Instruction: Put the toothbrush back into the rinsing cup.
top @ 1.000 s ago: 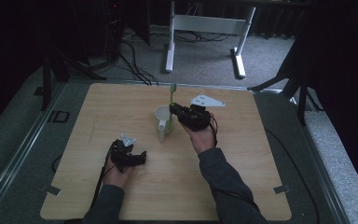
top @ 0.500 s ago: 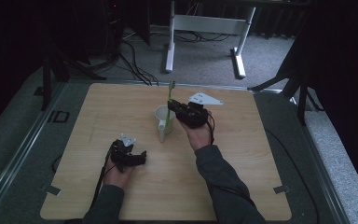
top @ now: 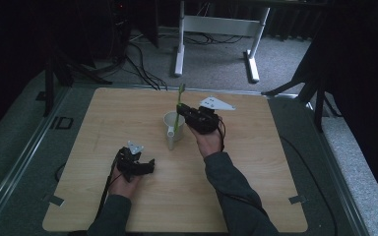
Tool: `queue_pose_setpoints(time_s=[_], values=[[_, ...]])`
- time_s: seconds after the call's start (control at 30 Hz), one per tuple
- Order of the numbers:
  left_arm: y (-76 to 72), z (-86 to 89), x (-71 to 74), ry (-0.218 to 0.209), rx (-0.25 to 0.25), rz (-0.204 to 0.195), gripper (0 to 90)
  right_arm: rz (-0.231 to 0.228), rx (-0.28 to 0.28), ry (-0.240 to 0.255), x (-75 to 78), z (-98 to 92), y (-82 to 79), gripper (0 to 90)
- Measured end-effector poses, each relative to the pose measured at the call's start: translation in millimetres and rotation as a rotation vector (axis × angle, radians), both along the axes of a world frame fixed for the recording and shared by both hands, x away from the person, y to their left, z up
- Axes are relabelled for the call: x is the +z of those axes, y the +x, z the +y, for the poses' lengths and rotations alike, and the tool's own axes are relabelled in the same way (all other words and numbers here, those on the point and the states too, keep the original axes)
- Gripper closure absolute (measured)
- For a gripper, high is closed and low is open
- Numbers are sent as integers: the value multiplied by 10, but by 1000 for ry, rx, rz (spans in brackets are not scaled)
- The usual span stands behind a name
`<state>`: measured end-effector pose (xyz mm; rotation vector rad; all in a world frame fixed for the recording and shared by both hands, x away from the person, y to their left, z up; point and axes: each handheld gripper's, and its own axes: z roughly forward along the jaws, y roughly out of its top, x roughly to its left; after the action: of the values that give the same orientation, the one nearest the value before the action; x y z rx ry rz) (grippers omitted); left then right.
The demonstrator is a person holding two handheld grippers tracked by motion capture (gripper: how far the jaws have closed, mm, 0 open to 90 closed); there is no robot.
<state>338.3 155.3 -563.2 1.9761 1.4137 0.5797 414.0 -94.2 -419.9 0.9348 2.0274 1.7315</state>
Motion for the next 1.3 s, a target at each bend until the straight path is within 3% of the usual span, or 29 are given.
queue_pose_setpoints(time_s=[1.3], values=[[-2, -1, 0, 0, -3, 0, 146, 2, 4, -25, -160, 149, -1, 812]])
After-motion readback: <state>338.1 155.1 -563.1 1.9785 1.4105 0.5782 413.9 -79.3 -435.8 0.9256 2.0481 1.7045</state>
